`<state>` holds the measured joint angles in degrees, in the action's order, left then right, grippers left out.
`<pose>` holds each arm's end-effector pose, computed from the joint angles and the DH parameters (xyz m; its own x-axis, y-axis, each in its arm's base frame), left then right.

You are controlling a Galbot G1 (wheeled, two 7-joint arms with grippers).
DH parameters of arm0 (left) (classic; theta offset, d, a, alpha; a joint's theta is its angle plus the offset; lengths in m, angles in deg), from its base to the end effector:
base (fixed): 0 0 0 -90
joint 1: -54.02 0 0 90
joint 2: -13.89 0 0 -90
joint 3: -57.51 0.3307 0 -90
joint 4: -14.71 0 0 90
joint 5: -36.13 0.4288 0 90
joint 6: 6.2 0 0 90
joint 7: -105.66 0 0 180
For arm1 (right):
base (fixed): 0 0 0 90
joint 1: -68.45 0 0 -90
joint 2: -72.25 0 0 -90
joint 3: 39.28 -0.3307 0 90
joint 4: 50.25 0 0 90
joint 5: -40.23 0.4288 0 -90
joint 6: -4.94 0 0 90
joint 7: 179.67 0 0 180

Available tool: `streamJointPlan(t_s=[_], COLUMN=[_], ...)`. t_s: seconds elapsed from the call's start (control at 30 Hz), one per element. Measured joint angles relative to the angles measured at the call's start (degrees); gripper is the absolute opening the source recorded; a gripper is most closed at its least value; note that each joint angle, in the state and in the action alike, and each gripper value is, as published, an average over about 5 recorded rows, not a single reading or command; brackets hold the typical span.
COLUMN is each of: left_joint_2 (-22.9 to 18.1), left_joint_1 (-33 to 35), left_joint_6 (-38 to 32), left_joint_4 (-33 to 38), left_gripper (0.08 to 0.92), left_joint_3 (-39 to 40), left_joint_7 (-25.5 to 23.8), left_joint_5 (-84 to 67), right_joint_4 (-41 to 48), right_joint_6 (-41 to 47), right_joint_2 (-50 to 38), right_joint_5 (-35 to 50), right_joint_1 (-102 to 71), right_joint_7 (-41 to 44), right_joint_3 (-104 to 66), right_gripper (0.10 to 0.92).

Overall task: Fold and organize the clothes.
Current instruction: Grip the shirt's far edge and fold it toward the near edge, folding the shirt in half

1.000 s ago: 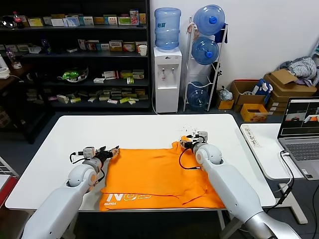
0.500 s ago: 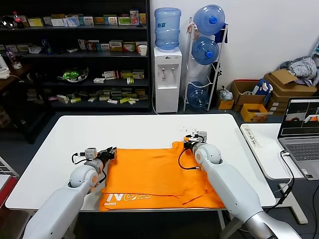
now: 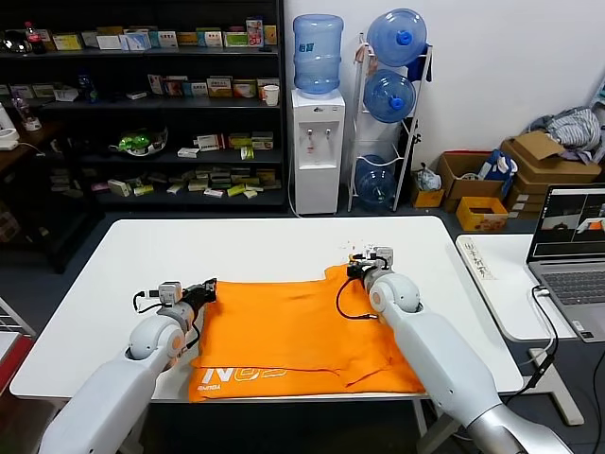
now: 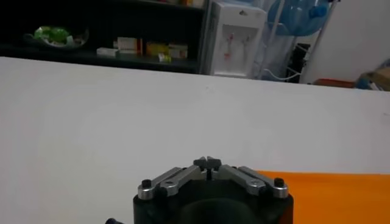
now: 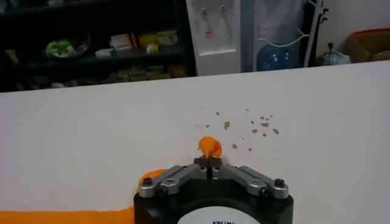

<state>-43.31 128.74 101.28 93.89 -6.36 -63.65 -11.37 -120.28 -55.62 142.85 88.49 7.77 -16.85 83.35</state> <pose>0.4823 0.0668 -0.3307 -0.8813 0.1129 0.4589 0.0700 0.9915 -0.1095 0.5517 0.0465 -0.2891 -0.8046 -0.1665 0.5701 -0.1032 0.9845 0.1418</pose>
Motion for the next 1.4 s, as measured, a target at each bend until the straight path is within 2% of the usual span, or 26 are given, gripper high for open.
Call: streamJointPlan(t_s=[0.27, 0.8, 1.4], left_joint_2=[1.6, 4.0, 5.8], left_joint_1=[4.1, 16.6, 26.4], left_joint_6=[-0.1, 0.4, 0.3], left_joint_4=[6.6, 22.6, 32.5], left_gripper=[0.092, 0.092, 0.092], left_joint_3=[-2.3, -6.6, -11.4], left_joint_7=[1.6, 5.8, 7.5], left_joint_5=[1.0, 2.2, 3.9], right_joint_4=[-7.5, -26.3, -39.1], right_joint_6=[0.5, 4.1, 6.8], right_joint_2=[-3.9, -14.7, -21.5], right_joint_5=[3.0, 10.0, 13.4], right_joint_1=[-3.3, -14.6, -23.8], right_joint_7=[-2.7, -10.1, -14.7], right_joint_3=[-1.0, -4.1, -5.9], right_gripper=[0.125, 0.125, 0.125])
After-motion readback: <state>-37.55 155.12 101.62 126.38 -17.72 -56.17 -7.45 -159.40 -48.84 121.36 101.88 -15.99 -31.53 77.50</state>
